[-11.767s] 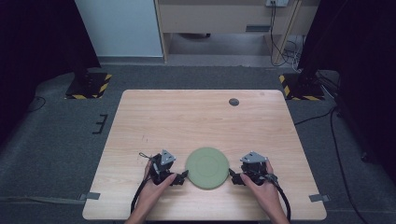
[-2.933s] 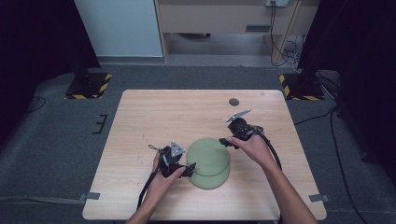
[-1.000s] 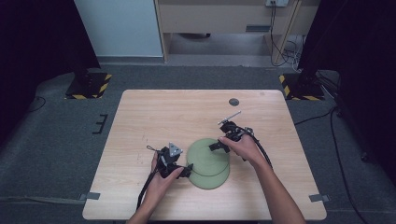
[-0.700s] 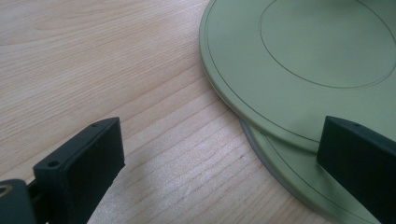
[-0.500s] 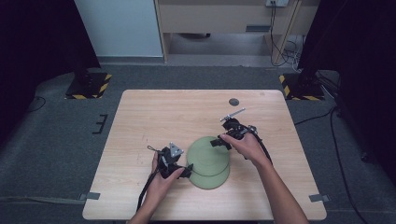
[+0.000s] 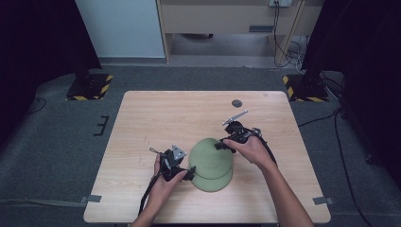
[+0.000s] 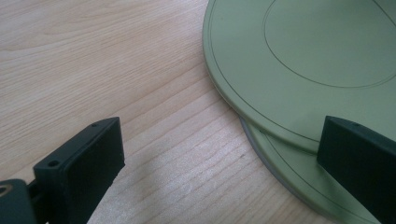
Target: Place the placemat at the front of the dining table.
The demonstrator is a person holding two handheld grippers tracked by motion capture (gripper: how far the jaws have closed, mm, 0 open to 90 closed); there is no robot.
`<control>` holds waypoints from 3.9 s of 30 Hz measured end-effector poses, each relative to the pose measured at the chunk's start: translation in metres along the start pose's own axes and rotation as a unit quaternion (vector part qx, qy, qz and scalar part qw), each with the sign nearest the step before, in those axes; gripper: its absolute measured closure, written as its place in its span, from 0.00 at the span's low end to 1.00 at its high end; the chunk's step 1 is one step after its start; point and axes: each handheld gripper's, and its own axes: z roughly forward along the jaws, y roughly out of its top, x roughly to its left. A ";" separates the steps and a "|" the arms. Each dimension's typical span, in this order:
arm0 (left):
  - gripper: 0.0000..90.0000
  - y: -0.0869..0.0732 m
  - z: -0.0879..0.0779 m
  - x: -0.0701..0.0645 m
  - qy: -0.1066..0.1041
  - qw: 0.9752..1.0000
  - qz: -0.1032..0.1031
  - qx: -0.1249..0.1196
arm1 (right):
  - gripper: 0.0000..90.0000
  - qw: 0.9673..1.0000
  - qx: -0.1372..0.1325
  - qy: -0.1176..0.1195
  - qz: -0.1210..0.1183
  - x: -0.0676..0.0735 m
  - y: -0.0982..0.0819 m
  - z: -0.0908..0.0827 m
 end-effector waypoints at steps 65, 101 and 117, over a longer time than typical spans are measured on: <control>0.02 -0.002 -0.007 0.009 0.006 1.000 -0.014 -0.016 | 0.95 0.993 -0.011 -0.105 -0.045 -0.005 0.019 0.007; 0.02 -0.013 -0.024 0.045 0.042 0.998 -0.034 -0.022 | 0.96 0.989 -0.023 -0.132 -0.065 0.019 0.041 -0.039; 0.02 -0.013 -0.024 0.047 0.044 0.998 -0.036 -0.023 | 0.96 0.986 -0.043 -0.150 -0.053 0.017 0.046 -0.057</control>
